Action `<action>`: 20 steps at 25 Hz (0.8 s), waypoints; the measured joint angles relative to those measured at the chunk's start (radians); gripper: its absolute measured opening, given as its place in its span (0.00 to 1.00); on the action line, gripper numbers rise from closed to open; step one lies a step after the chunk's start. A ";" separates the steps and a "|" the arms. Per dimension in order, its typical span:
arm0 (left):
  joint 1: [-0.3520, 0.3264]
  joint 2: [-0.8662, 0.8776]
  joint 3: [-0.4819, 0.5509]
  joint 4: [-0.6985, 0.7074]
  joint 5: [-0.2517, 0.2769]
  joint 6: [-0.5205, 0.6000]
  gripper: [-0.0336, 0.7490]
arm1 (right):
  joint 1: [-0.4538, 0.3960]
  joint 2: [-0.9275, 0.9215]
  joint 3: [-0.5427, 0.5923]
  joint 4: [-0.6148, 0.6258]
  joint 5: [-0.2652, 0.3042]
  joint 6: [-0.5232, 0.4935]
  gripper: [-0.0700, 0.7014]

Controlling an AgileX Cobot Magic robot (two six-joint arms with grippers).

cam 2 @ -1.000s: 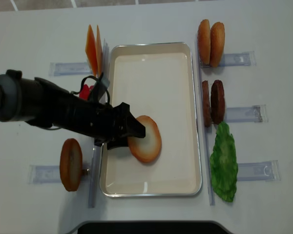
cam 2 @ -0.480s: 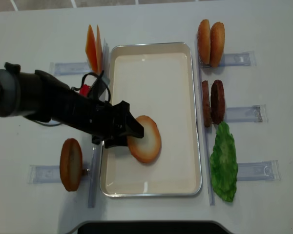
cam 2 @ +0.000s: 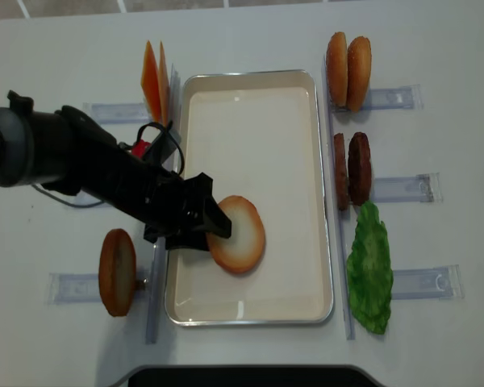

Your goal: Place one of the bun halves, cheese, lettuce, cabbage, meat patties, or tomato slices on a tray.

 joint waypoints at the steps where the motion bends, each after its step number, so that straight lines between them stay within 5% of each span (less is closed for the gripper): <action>1: 0.000 0.000 -0.008 0.021 0.001 -0.015 0.56 | 0.000 0.000 0.000 0.000 0.000 0.000 0.41; 9: 0.000 -0.033 -0.068 0.151 0.017 -0.139 0.56 | 0.000 0.000 0.000 0.000 0.000 0.000 0.41; 20: 0.000 -0.041 -0.164 0.326 0.113 -0.287 0.56 | 0.000 0.000 0.000 0.000 0.000 0.000 0.41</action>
